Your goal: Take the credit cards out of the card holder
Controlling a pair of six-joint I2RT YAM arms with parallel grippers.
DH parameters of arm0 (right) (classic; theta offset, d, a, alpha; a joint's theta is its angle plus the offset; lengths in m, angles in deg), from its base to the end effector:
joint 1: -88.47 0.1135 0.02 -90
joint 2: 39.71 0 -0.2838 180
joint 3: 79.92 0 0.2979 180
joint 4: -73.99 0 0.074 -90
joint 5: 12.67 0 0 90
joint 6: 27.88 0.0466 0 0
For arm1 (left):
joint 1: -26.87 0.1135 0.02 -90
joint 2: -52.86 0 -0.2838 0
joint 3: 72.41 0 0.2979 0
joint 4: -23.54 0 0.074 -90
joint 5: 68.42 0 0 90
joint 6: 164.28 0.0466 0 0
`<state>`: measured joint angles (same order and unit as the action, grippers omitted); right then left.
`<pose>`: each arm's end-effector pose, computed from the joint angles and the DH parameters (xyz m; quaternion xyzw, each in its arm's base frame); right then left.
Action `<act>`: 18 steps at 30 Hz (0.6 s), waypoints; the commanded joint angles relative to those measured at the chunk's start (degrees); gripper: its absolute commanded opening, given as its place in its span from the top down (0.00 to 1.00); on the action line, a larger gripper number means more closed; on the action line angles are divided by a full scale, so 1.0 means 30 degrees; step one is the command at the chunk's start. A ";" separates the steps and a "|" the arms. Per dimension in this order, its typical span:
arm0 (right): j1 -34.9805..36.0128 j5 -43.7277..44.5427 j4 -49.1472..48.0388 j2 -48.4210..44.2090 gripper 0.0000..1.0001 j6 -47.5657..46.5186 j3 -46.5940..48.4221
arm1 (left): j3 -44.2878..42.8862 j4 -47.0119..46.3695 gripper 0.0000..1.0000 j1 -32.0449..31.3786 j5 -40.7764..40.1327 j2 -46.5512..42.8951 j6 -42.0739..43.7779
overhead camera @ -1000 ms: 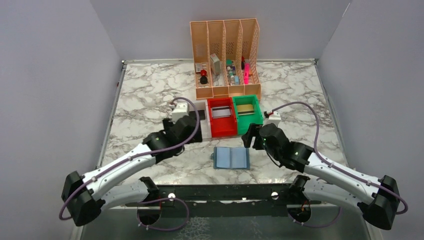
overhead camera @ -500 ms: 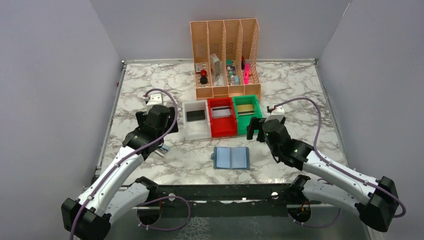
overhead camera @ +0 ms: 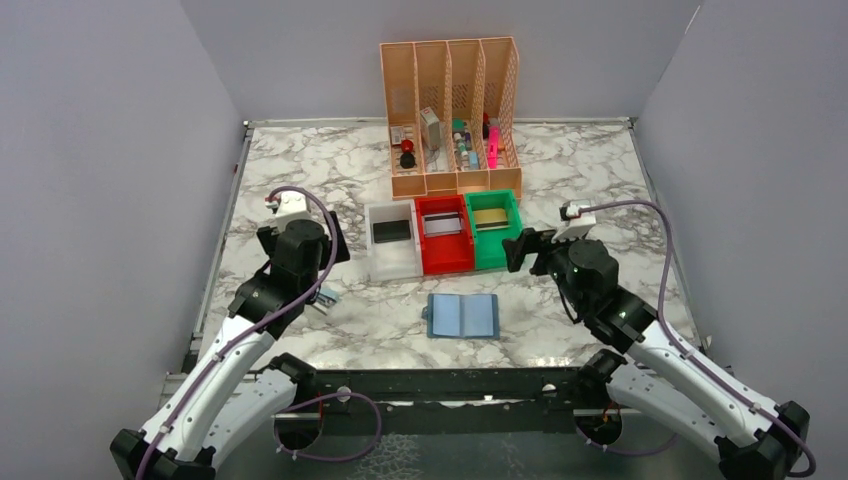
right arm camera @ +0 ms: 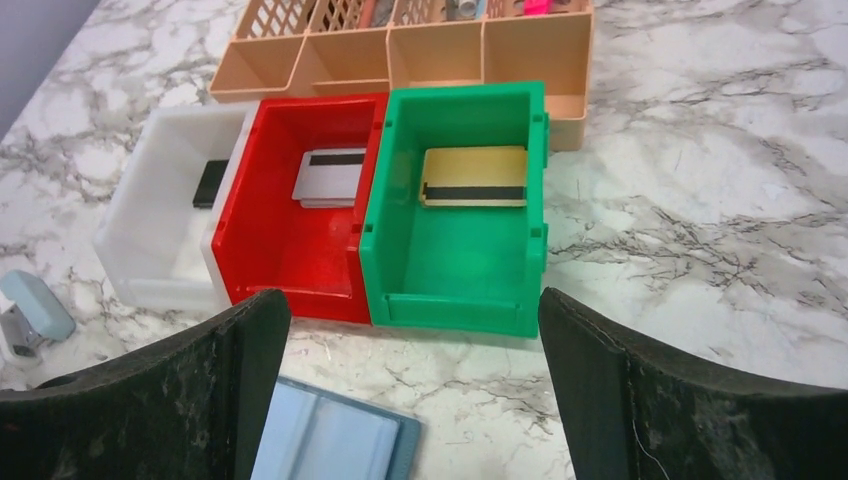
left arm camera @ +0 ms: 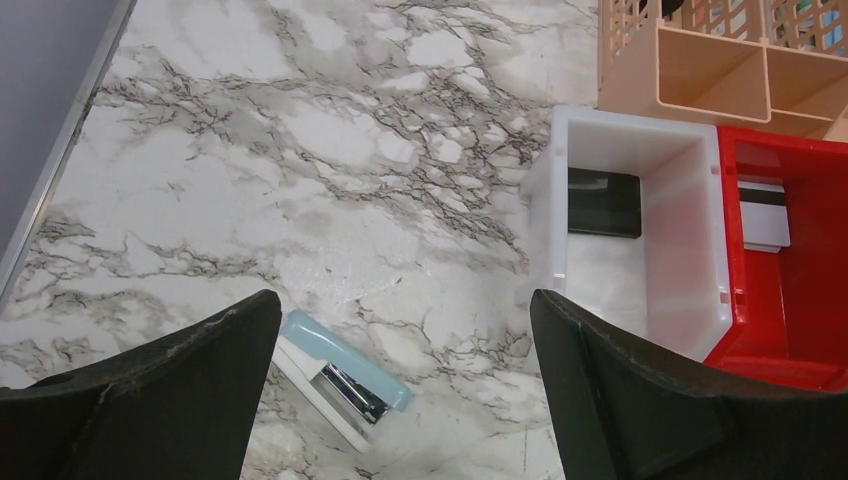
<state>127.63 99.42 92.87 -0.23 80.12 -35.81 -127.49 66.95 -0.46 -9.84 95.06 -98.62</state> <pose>0.1750 0.1199 0.2891 -0.0266 0.7832 0.1555 0.6015 0.1872 -0.0694 0.3127 -0.1124 0.8391 0.0035 0.5322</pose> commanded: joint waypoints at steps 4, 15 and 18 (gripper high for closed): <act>-0.0044 -0.3354 -0.0388 0.2257 0.00 -0.1218 0.0695 | -0.0158 -0.0449 0.01 0.0117 -0.0974 0.0522 0.0248; -0.0044 0.1138 0.0087 0.2354 0.00 -0.0787 0.0706 | -0.0042 -0.0490 0.01 0.0117 -0.1509 0.0249 0.0460; -0.0044 0.0880 0.0019 0.2251 0.00 -0.0722 0.0529 | -0.0044 -0.0495 0.01 0.0117 -0.1747 0.0425 0.0469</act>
<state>127.61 99.44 92.61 7.60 77.97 -35.31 -127.49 66.65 -0.46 -12.48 96.17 -97.98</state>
